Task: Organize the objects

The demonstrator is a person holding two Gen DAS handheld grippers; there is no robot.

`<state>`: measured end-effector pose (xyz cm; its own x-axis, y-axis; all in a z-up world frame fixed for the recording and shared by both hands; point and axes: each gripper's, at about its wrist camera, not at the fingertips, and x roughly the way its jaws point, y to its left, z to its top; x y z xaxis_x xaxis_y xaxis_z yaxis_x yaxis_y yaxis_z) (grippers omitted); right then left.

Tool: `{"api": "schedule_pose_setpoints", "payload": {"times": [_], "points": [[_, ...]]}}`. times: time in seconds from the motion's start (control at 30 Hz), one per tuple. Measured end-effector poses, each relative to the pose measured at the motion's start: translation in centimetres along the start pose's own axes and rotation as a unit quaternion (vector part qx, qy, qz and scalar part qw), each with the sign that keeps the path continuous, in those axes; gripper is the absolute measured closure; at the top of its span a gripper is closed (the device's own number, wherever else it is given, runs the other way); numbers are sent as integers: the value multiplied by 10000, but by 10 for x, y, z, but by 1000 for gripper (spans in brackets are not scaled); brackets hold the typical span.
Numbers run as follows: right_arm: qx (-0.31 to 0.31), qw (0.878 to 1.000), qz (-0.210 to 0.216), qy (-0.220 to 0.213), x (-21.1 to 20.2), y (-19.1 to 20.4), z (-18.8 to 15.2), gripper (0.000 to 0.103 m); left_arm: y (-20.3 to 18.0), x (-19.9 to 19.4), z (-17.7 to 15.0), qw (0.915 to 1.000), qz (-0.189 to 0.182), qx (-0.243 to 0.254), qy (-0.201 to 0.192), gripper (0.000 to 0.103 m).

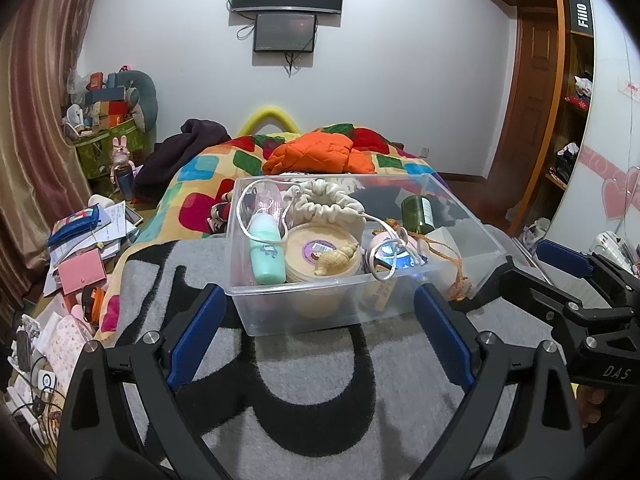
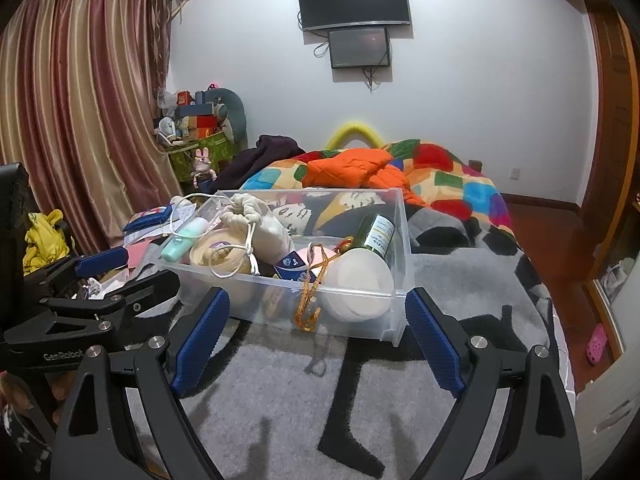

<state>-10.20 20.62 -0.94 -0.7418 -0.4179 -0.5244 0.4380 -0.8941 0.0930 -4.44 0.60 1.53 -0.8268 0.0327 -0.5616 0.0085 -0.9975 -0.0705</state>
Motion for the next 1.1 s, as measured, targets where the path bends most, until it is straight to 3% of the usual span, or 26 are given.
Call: {"api": "schedule_pose_setpoints", "payload": {"times": [1.1], "points": [[48,10000,27,-3,-1,3,-4,15,-3,4,-4,9999,-108,11,115,7]]}}
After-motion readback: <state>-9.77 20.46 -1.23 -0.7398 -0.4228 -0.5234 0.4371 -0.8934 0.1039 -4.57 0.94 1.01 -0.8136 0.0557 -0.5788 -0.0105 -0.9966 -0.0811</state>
